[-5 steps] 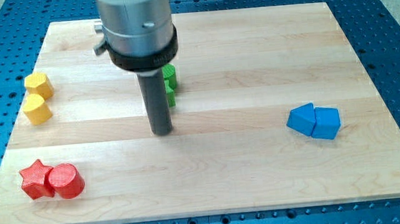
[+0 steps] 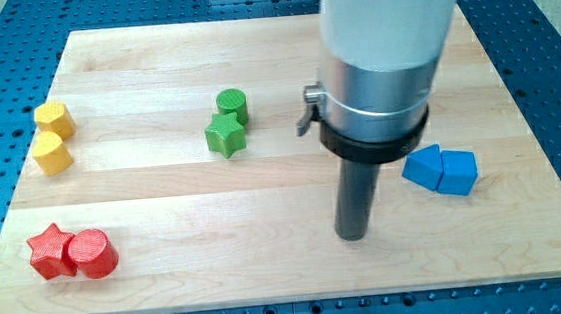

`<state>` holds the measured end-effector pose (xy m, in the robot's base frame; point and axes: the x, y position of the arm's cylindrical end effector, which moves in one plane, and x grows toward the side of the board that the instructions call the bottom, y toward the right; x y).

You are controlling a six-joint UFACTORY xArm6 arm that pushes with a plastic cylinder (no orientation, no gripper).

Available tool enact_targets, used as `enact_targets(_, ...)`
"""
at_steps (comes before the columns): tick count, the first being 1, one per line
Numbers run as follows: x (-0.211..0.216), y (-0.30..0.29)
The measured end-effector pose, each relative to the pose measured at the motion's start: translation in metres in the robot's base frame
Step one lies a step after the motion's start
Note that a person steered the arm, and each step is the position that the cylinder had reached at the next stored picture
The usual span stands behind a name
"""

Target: Move the cube above the triangle

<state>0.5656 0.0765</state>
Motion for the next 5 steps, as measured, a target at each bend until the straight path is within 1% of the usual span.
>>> enact_targets(1, 0.030, 0.039)
enact_targets(2, 0.015, 0.112)
enact_targets(3, -0.031, 0.134)
enact_targets(4, -0.057, 0.122)
enact_targets(5, -0.094, 0.110)
